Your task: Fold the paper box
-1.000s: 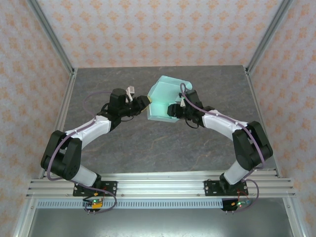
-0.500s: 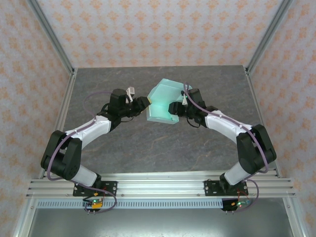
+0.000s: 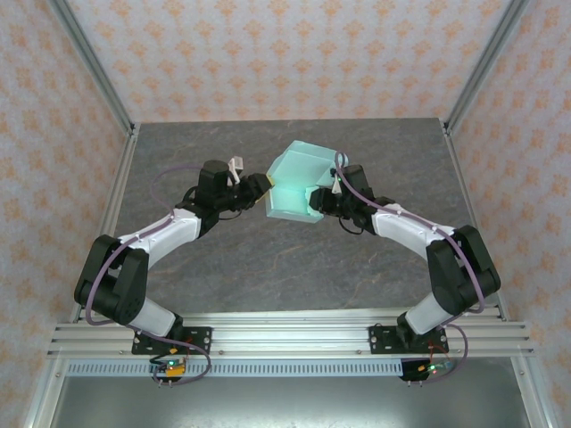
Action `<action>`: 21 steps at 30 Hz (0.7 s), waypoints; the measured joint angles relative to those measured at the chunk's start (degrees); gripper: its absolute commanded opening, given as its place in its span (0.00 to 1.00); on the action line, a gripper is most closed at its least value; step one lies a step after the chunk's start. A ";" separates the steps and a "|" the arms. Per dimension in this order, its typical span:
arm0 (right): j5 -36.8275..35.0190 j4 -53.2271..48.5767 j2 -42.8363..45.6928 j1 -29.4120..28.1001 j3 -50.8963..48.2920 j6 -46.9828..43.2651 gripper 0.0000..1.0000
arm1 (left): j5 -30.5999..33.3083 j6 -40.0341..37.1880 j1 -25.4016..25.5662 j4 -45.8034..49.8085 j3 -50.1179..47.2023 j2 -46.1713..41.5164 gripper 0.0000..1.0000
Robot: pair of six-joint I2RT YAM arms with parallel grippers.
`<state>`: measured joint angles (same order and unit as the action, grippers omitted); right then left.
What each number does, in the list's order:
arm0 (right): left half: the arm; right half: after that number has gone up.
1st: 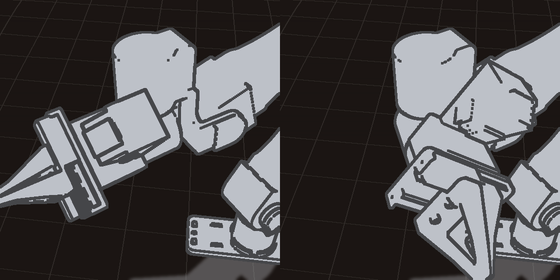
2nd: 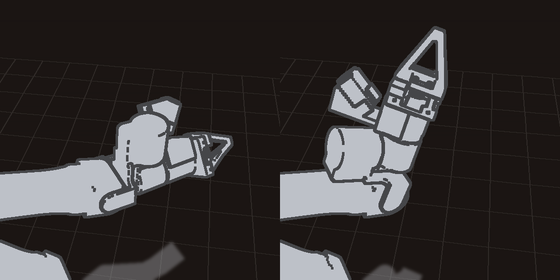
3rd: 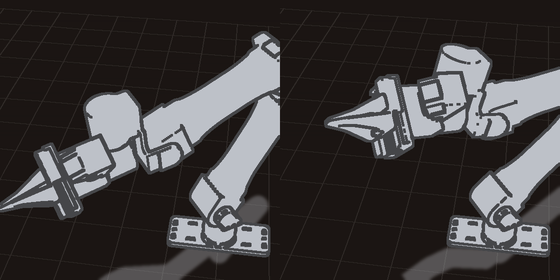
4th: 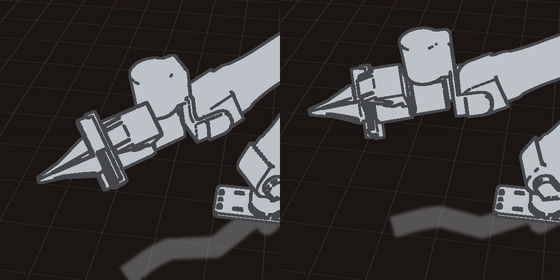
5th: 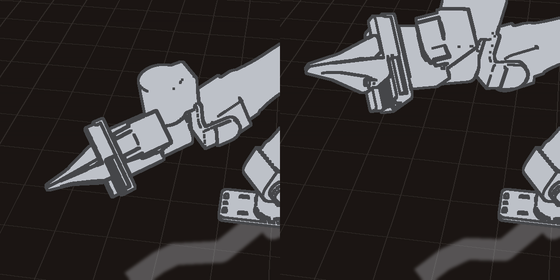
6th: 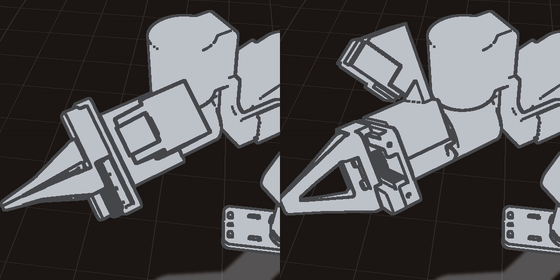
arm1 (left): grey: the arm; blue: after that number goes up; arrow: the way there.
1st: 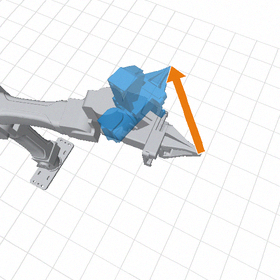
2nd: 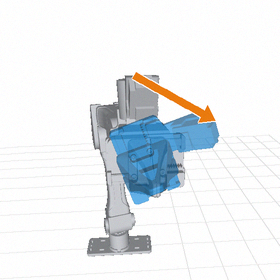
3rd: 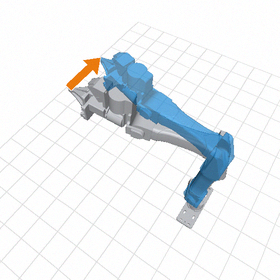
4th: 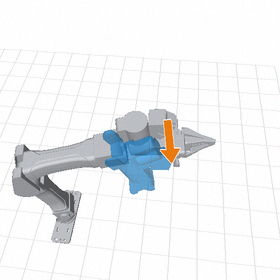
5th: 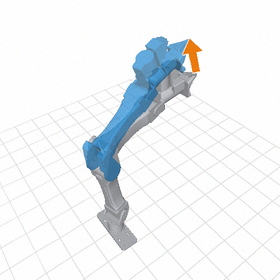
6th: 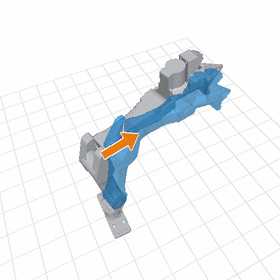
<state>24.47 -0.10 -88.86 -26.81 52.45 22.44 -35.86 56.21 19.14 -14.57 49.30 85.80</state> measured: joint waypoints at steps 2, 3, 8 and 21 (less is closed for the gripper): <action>0.46 0.31 0.00 0.02 0.00 0.02 0.31 | -0.15 0.50 0.00 -0.42 0.00 0.00 0.35; 0.57 0.42 -0.02 0.02 0.00 0.02 0.31 | -0.15 0.63 0.00 -0.50 0.00 0.00 0.35; 0.35 1.51 -1.20 0.00 0.02 -0.07 0.34 | -0.28 0.96 0.00 -1.46 0.00 0.72 0.35; -8.68 0.81 -8.26 -2.89 3.52 -4.44 0.11 | 1.53 0.94 1.07 -1.81 0.07 1.88 0.35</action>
<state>15.79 0.71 -97.12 -29.69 55.96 18.00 -34.33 57.14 20.21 -16.38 49.36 87.68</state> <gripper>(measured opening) 0.109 0.375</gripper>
